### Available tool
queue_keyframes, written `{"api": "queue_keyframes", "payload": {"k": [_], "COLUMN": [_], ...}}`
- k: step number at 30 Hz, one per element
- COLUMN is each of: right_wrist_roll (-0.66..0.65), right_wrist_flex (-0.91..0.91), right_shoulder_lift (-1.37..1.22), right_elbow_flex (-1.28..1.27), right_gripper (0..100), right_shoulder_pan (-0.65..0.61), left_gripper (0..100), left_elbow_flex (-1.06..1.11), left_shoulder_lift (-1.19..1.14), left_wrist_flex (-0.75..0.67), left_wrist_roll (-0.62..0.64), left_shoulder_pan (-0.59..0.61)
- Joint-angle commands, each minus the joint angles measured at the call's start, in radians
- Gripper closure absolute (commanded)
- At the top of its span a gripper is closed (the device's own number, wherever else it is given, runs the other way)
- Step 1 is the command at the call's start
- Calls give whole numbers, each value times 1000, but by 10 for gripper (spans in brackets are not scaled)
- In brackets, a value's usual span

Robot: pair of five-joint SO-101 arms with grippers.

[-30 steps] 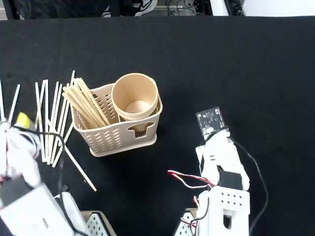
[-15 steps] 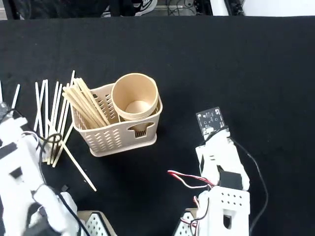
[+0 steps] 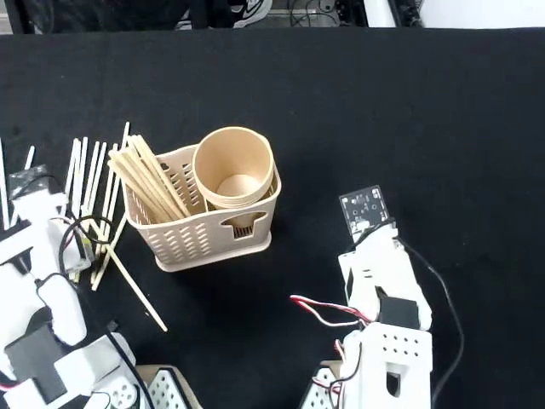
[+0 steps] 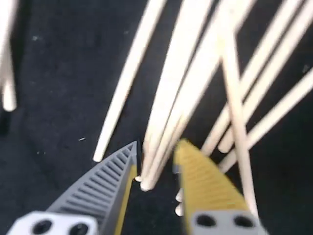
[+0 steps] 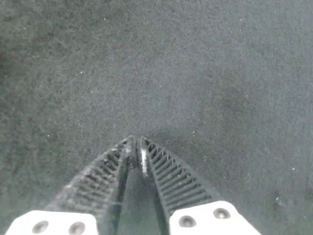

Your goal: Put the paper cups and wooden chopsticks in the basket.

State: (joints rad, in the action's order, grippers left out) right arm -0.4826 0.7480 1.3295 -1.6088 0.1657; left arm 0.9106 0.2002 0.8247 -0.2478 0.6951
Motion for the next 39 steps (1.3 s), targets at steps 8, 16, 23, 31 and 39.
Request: {"api": "queue_keyframes", "payload": {"k": [8, 16, 23, 31, 39], "right_wrist_roll": [-8, -8, -8, -8, -8], "right_wrist_flex": [-9, -9, -9, -9, -9], "right_shoulder_lift": [13, 13, 13, 13, 13], "right_elbow_flex": [4, 4, 4, 4, 4], "right_gripper": [984, 984, 984, 984, 984], "right_shoulder_pan": [6, 6, 8, 8, 8], "left_gripper": [971, 971, 971, 971, 971], "left_elbow_flex": [-36, -67, 91, 171, 165], "left_shoulder_lift": [-3, 89, 640, 1293, 1453], "left_wrist_flex": [41, 152, 249, 394, 434], "left_wrist_roll": [-49, -49, -46, -26, 54], "left_shoulder_pan": [-18, -18, -28, -28, -28]}}
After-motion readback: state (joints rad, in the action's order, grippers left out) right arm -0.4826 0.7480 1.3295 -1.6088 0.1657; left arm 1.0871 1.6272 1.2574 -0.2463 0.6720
